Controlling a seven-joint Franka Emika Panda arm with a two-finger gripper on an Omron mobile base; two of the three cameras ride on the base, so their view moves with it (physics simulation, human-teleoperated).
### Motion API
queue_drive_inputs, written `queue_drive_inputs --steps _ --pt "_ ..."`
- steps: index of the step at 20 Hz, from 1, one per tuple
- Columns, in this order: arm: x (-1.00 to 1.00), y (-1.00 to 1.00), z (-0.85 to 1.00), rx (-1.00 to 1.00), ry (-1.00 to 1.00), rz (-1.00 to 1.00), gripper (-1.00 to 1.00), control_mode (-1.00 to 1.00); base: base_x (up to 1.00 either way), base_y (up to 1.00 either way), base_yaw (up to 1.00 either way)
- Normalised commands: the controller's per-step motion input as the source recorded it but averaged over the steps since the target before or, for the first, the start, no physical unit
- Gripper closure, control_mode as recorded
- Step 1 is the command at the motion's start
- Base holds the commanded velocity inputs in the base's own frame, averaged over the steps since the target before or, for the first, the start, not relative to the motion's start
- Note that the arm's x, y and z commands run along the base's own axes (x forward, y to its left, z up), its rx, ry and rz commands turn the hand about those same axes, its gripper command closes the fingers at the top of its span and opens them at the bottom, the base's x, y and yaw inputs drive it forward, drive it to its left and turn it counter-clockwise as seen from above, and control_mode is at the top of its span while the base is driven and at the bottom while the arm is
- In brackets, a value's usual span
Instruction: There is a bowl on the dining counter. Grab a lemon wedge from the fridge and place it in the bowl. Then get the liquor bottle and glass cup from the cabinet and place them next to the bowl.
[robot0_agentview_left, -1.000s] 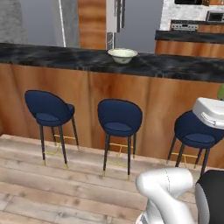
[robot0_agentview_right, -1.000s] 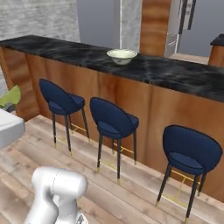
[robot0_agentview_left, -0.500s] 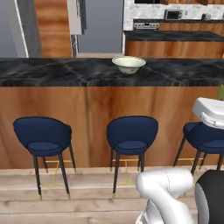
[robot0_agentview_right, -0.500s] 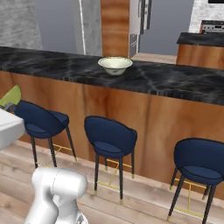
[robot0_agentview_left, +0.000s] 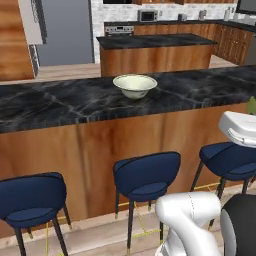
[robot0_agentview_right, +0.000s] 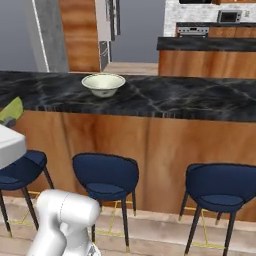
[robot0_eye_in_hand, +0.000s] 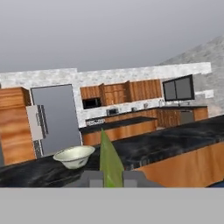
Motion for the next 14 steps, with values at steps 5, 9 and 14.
queue_drive_inputs --steps 5,9,14 --pt "0.00 0.00 0.00 0.00 0.00 0.00 1.00 1.00 0.81 0.43 -0.31" --pt "0.00 0.00 0.00 0.00 0.00 0.00 1.00 1.00 0.85 0.33 -0.06" --pt "0.00 0.00 0.00 0.00 0.00 0.00 1.00 1.00 0.82 0.16 0.06"
